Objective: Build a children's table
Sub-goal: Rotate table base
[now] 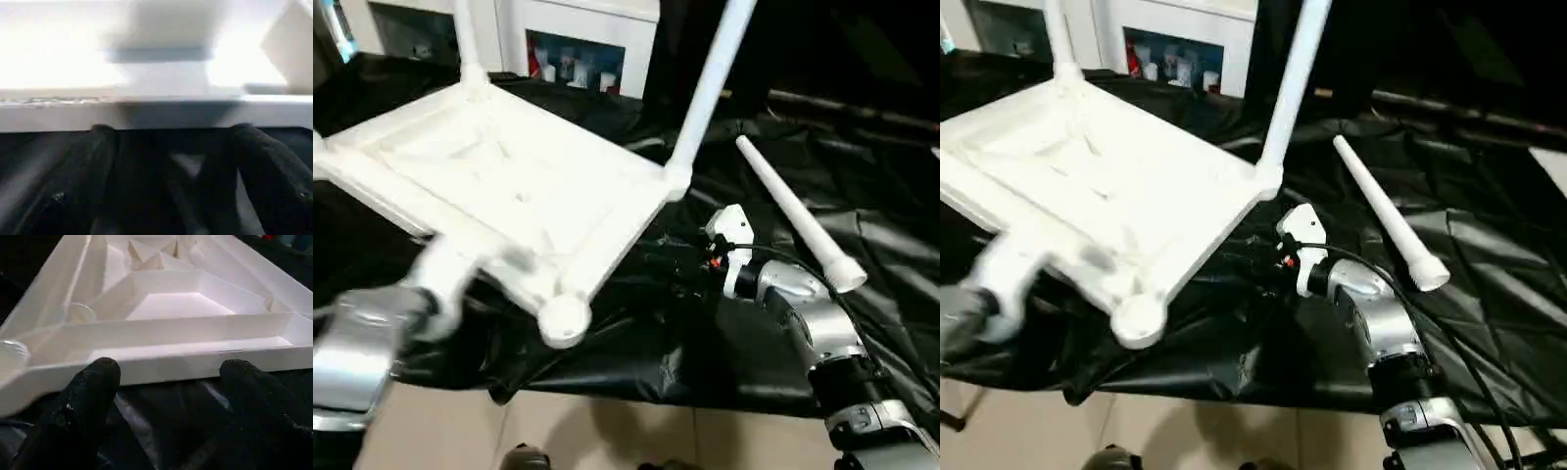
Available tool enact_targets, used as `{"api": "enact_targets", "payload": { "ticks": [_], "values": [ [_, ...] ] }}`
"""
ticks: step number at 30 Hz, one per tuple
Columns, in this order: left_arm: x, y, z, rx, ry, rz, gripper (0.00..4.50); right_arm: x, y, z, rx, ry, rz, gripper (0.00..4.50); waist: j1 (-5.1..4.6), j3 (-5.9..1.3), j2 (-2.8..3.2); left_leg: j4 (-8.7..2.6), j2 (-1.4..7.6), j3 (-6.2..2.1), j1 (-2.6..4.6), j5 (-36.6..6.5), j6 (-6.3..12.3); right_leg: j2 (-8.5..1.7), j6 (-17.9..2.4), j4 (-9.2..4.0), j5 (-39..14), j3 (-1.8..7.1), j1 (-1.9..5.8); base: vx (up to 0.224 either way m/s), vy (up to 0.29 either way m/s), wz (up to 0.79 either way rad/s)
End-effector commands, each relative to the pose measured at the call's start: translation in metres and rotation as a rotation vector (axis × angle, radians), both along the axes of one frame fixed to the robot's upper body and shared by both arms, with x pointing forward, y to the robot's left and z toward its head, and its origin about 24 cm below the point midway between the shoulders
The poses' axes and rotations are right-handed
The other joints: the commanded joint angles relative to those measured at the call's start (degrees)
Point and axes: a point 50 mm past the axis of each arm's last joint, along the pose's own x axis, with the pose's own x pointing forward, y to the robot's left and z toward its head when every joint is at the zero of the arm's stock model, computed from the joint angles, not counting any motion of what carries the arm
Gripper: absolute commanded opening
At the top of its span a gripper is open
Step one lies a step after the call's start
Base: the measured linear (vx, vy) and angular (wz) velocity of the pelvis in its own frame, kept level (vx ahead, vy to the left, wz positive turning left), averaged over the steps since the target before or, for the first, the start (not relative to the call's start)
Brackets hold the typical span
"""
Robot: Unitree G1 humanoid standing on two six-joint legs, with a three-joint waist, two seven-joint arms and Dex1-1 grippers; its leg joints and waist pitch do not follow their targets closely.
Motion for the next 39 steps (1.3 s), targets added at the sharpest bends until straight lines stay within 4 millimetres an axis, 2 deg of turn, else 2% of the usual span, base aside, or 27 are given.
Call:
{"api": "enact_targets", "payload": {
  "ticks": [1,2,3,6,7,9,11,13,16,18,19,20,21,25,27,28,29,30,31,32,33,34,35,36,37,38,39],
  "values": [
    [0.009,-0.020,0.010,-0.093,-0.071,-0.107,4.42,-0.001,-0.009,0.004,0.012,-0.001,-0.055,3.76,-0.26,-3.80,2.21,-3.96,0.89,-0.64,0.94,-9.63,-1.04,-2.85,-11.24,-3.59,-4.23,2.76,2.48,0.000,0.000,0.00],
    [0.012,-0.025,0.012,-0.126,-0.103,-0.130,4.47,-0.001,-0.010,0.004,0.024,0.005,-0.069,3.76,-0.11,-3.85,2.23,-3.87,0.98,-0.55,1.27,-9.78,-0.99,-2.86,-11.15,-3.71,-4.29,2.80,2.33,0.000,0.000,0.00],
    [0.015,-0.030,0.015,-0.154,-0.155,-0.154,4.47,-0.001,-0.011,0.004,0.031,0.008,-0.089,3.76,-0.07,-3.90,2.51,-3.98,1.02,-0.73,1.04,-10.04,-1.26,-2.93,-11.31,-3.55,-4.44,2.70,2.52,0.000,0.000,0.00],
    [0.021,-0.037,0.019,-0.205,-0.218,-0.169,4.47,-0.001,-0.013,0.006,0.033,0.009,-0.119,3.76,-0.27,-3.89,2.50,-4.00,1.01,-0.76,1.07,-11.95,-1.81,-2.92,-10.52,-3.81,-6.13,2.68,2.56,0.000,0.000,0.00],
    [0.021,-0.036,0.019,-0.197,-0.208,-0.167,4.47,0.000,-0.015,0.007,0.025,0.001,-0.146,3.76,-0.37,-3.94,2.90,-4.00,1.04,-0.82,1.10,-12.06,-1.98,-2.91,-10.46,-3.69,-5.93,2.68,2.56,0.000,0.000,0.00],
    [0.022,-0.034,0.022,-0.190,-0.203,-0.163,4.47,0.003,-0.020,0.009,0.013,0.000,-0.209,3.76,-0.78,-3.88,2.35,-3.90,0.90,-0.71,1.03,-11.74,-1.94,-2.79,-9.87,-3.73,-6.76,2.68,2.57,0.000,0.000,0.00],
    [0.026,-0.028,0.036,-0.209,-0.279,-0.126,4.47,0.007,-0.031,0.011,0.001,-0.015,-0.328,3.76,-0.97,-3.98,2.23,-3.74,0.75,-0.61,0.92,-10.71,-1.90,-2.83,-9.62,-3.72,-7.35,2.78,2.64,0.000,0.000,0.00],
    [0.032,-0.024,0.047,-0.251,-0.376,-0.081,4.47,0.010,-0.038,0.010,0.005,0.012,-0.433,3.76,-1.20,-3.97,2.88,-3.62,0.70,-0.62,0.85,-9.45,-1.79,-2.70,-9.76,-3.58,-6.12,2.79,2.64,0.000,0.000,0.00],
    [0.045,-0.019,0.054,-0.288,-0.536,0.065,4.47,0.010,-0.043,0.005,0.030,0.073,-0.606,3.76,-1.61,-4.08,2.91,-3.49,0.58,-0.59,0.86,-9.41,-2.03,-2.45,-9.75,-3.64,-4.32,2.74,2.66,0.000,0.000,0.00],
    [0.053,-0.021,0.050,-0.327,-0.646,0.185,4.47,0.008,-0.046,0.002,0.000,0.057,-0.720,3.76,-1.64,-4.17,2.67,-3.44,0.52,-0.67,0.65,-9.61,-1.98,-2.66,-8.74,-3.80,-5.01,2.75,2.85,0.000,0.000,0.00],
    [0.056,-0.025,0.042,-0.345,-0.657,0.257,4.47,0.004,-0.043,0.000,-0.008,0.036,-0.740,3.76,-1.60,-4.32,3.03,-3.41,0.51,-0.75,0.64,-9.61,-2.01,-2.71,-8.49,-3.66,-5.07,2.71,2.93,0.000,0.000,0.00],
    [0.057,-0.030,0.033,-0.317,-0.645,0.294,4.47,0.001,-0.042,0.001,-0.016,-0.002,-0.775,3.76,-1.76,-4.29,2.84,-3.43,0.61,-0.72,0.60,-9.75,-1.95,-2.60,-7.83,-3.81,-5.06,2.70,2.83,0.000,0.000,0.00],
    [0.058,-0.040,0.019,-0.243,-0.625,0.313,4.47,-0.003,-0.037,0.001,-0.002,-0.028,-0.791,3.76,-1.78,-4.25,2.78,-3.40,0.67,-0.69,0.55,-9.98,-1.78,-2.65,-7.06,-3.94,-5.47,2.72,2.70,0.000,0.000,0.00],
    [0.062,-0.059,0.006,-0.227,-0.648,0.323,4.47,-0.008,-0.028,0.003,0.073,-0.013,-0.776,3.76,-1.86,-4.43,2.91,-3.60,0.80,-0.95,0.63,-10.64,-0.94,-2.44,-5.55,-4.17,-6.54,2.59,2.62,0.000,0.000,0.00],
    [0.065,-0.068,0.001,-0.255,-0.663,0.344,4.47,-0.007,-0.022,0.006,0.110,-0.015,-0.768,3.76,-2.54,-4.40,3.40,-4.10,1.94,-1.92,1.16,-12.03,-3.19,-0.78,-6.77,-3.87,-2.98,1.27,2.53,0.000,0.000,0.00],
    [0.065,-0.069,0.001,-0.254,-0.668,0.335,4.47,-0.007,-0.020,0.007,0.112,-0.018,-0.763,3.76,-3.42,-4.36,4.11,-5.55,4.34,-3.54,1.97,-12.63,-2.32,-0.01,-8.86,-3.08,-0.70,0.02,2.36,0.000,0.000,0.00],
    [0.065,-0.069,0.001,-0.254,-0.668,0.335,4.47,-0.007,-0.020,0.007,0.112,-0.018,-0.763,3.76,-3.79,-4.38,4.57,-6.44,6.38,-4.81,2.29,-12.20,-0.86,-0.26,-9.92,-2.31,0.05,-0.52,2.23,0.000,0.000,0.00],
    [0.066,-0.069,0.000,-0.259,-0.672,0.339,4.47,-0.006,-0.018,0.008,0.110,-0.023,-0.757,3.76,-4.40,-4.55,5.08,-7.52,10.07,-6.68,3.51,-10.81,2.91,-0.90,-12.25,-0.26,1.20,-1.30,1.01,0.004,-0.089,0.03],
    [0.066,-0.067,0.000,-0.266,-0.673,0.355,4.47,-0.006,-0.016,0.008,0.106,-0.030,-0.747,3.76,-4.70,-4.53,4.63,-7.90,11.38,-7.15,3.78,-9.59,5.08,-1.28,-13.52,0.62,1.50,-1.69,0.53,0.004,-0.089,0.03],
    [0.065,-0.062,-0.001,-0.286,-0.672,0.390,4.47,-0.005,-0.013,0.009,0.092,-0.045,-0.721,3.76,-4.98,-4.66,4.28,-7.53,11.42,-6.75,3.54,-7.96,9.86,-2.09,-16.24,1.62,2.15,-1.73,0.30,0.008,-0.150,0.02],
    [0.064,-0.058,-0.002,-0.277,-0.674,0.400,4.47,-0.005,-0.011,0.009,0.085,-0.047,-0.716,3.76,-4.68,-4.52,3.44,-6.63,9.09,-4.80,2.47,-9.96,13.93,-2.74,-21.33,0.78,3.81,-1.51,0.62,0.002,-0.194,-0.01],
    [0.063,-0.057,-0.002,-0.273,-0.675,0.402,4.47,-0.005,-0.011,0.009,0.084,-0.048,-0.717,3.76,-4.59,-4.55,2.86,-5.12,6.59,-3.19,1.85,-12.04,14.92,-2.73,-24.92,-0.57,4.17,-1.37,0.89,0.002,-0.194,-0.01],
    [0.063,-0.055,-0.002,-0.259,-0.680,0.404,4.47,-0.005,-0.011,0.009,0.084,-0.048,-0.720,3.76,-4.35,-4.63,1.67,-0.69,0.91,-0.13,0.98,-14.60,14.47,-1.70,-28.17,-3.80,3.50,-1.01,1.37,-0.004,-0.207,-0.04],
    [0.062,-0.052,-0.002,-0.197,-0.714,0.399,4.47,-0.005,-0.013,0.008,0.086,-0.044,-0.727,3.76,-1.83,-5.19,-0.11,11.94,-5.77,0.28,-3.13,-14.08,10.68,-3.56,-25.48,-7.40,-8.64,-0.21,4.09,-0.007,-0.207,-0.06],
    [0.062,-0.052,-0.002,-0.197,-0.714,0.399,4.47,-0.005,-0.013,0.008,0.086,-0.044,-0.727,3.76,-1.86,-4.78,-0.07,11.95,-5.54,-0.29,-4.18,-13.60,9.89,-3.83,-23.50,-7.31,-8.68,0.61,4.06,-0.007,-0.207,-0.06],
    [0.061,-0.051,-0.004,-0.190,-0.719,0.408,4.47,-0.005,-0.014,0.007,0.088,-0.038,-0.730,3.76,-2.29,-4.65,0.08,10.94,-5.06,-1.14,-4.13,-13.49,9.34,-4.85,-18.20,-7.74,-11.54,0.15,4.74,-0.017,-0.174,0.01],
    [0.060,-0.046,-0.003,-0.170,-0.728,0.428,4.47,-0.005,-0.015,0.005,0.085,-0.030,-0.733,3.76,-2.32,-4.68,1.67,6.35,-3.91,-2.12,-3.09,-11.53,11.06,-4.73,-7.92,-8.99,-14.53,-0.07,5.42,-0.036,-0.139,0.10]
  ]
}}
